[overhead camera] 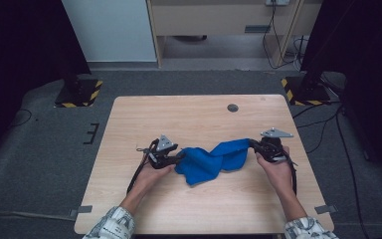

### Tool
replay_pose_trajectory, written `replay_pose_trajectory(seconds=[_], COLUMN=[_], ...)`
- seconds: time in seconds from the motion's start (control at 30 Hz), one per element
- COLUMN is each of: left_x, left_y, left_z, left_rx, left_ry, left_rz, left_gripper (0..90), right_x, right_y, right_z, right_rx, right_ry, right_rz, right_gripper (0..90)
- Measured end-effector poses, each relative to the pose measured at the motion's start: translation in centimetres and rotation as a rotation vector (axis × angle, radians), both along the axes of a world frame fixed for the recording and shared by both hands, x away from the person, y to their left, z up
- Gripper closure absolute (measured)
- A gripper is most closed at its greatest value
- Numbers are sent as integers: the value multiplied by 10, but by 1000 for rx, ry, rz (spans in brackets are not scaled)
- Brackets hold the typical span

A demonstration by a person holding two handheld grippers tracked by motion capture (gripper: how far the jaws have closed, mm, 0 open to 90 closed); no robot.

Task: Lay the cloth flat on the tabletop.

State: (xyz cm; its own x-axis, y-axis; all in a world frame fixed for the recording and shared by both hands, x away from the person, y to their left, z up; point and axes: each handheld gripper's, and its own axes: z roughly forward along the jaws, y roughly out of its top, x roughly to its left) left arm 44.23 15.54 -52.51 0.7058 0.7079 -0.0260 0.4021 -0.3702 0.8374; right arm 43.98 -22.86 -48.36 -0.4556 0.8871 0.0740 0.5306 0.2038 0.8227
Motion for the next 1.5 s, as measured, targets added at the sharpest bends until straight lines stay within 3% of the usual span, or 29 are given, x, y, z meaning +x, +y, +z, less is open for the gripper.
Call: replay_pose_trajectory(seconds=[0.23,0.3,0.4,0.6,0.93,1.07,1.2,1.5], left_x=[-2,-3,-4,-1,25,34,31,10], left_y=[-2,-1,-1,-6,-17,-23,-30,-37], left_z=[4,8,12,11,12,8,7,17], left_rx=[9,-21,-78,-125,-243,-223,-205,-179], left_ry=[3,-8,9,27,84,129,162,159], left_rz=[15,17,7,17,52,42,1,-63], left_gripper=[481,496,517,499,454,425,415,435], right_x=[-2,-2,-2,-2,-3,-3,-4,-5], right_y=[1,0,0,0,0,-1,-3,-3], right_z=[2,2,2,2,1,1,1,2], right_rx=[7,8,10,8,14,12,16,12], right_ry=[-4,-8,-7,-6,1,-1,-2,-5], right_rz=[2,4,3,6,5,5,1,-1], right_gripper=[897,897,897,896,896,896,896,895])
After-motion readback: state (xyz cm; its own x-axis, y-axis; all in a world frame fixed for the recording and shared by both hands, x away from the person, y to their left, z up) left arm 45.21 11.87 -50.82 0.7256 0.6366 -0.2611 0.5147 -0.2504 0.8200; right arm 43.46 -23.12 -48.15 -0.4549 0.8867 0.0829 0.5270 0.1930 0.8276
